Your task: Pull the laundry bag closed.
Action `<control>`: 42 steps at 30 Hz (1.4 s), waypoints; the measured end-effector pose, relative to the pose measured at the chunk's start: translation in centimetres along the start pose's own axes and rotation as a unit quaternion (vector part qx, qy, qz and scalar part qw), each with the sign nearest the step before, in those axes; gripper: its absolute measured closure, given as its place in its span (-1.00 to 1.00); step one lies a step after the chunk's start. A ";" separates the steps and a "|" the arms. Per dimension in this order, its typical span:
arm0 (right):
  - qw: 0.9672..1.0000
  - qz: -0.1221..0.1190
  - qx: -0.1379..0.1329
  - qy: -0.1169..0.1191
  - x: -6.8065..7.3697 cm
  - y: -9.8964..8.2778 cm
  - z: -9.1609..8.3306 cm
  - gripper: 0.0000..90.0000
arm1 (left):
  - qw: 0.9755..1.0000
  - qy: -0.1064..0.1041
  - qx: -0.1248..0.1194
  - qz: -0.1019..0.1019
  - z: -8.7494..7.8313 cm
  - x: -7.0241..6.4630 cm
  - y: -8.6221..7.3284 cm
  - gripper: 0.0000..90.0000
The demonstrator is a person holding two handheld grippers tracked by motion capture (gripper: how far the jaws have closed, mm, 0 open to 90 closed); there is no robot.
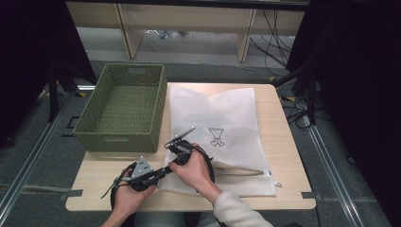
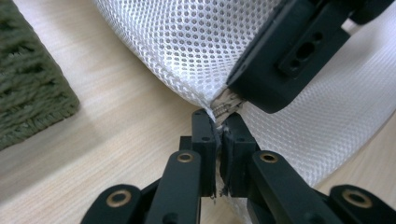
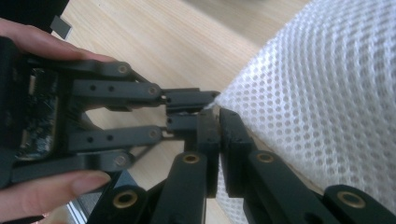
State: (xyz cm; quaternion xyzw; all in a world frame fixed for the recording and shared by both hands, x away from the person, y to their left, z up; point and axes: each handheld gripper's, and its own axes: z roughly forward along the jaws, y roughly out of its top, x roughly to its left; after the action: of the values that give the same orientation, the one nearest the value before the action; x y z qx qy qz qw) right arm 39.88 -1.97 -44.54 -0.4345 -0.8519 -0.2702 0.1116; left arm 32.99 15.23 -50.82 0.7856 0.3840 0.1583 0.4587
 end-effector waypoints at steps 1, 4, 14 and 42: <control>1.000 -0.002 -0.001 -0.003 -0.1 -0.1 -0.2 0.96 | 1.000 -0.001 -0.004 0.003 -0.1 0.1 0.1 0.87; 1.000 0.004 -0.009 -0.004 -0.7 -0.4 -0.7 0.96 | 1.000 -0.001 -0.005 0.001 -0.3 0.0 0.3 0.88; 1.000 0.002 -0.015 -0.019 -1.1 -1.0 -1.1 0.96 | 1.000 0.000 -0.007 -0.005 -0.3 -0.2 0.7 0.88; 0.998 -0.022 -0.050 -0.041 -1.8 -1.6 -2.4 0.96 | 1.000 0.022 -0.022 0.002 -0.3 -0.6 1.2 0.87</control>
State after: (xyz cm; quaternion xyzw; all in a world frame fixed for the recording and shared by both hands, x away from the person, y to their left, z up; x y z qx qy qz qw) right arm 39.59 -5.33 -43.88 -0.4318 -0.8504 -0.2967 0.0490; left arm 32.97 14.60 -49.59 0.7724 0.3887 0.1854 0.4669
